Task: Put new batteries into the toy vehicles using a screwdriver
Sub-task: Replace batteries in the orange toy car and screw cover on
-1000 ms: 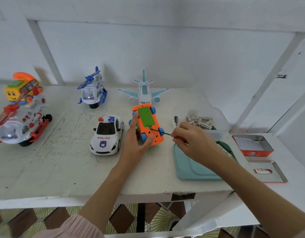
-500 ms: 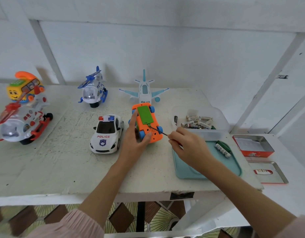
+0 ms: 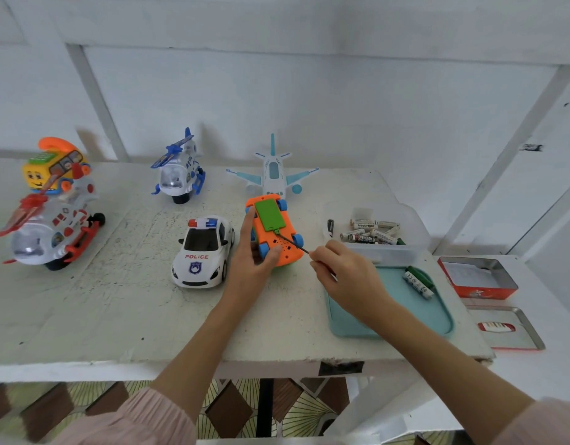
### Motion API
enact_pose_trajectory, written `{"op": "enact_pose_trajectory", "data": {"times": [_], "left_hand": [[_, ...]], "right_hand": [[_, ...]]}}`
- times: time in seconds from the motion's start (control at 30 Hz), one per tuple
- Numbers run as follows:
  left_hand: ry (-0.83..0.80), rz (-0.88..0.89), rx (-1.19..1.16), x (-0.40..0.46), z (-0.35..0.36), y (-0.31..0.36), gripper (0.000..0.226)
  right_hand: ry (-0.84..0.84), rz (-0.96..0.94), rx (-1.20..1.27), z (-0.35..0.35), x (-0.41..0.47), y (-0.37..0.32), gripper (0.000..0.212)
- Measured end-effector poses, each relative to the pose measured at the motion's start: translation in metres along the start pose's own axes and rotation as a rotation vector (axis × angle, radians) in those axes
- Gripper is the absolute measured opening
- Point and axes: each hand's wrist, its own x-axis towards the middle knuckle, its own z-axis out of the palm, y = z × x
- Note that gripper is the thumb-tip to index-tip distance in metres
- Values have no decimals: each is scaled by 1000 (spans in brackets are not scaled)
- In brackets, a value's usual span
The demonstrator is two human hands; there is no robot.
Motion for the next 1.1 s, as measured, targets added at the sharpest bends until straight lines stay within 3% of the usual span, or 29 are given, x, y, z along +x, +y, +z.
{"op": "enact_pose_trajectory", "data": {"times": [0.43, 0.63, 0.83, 1.1], "left_hand": [[-21, 18, -15, 0, -1, -2, 66], [-58, 39, 26, -1, -2, -4, 71], [-46, 32, -8, -1, -1, -4, 68], [-53, 33, 5, -2, -2, -5, 71]], "right_hand": [[-96, 117, 54, -27, 13, 11, 7], [-197, 177, 19, -25, 28, 7, 19], [-373, 176, 16, -26, 42, 4, 47], [-525, 127, 38, -17, 50, 2, 51]]}}
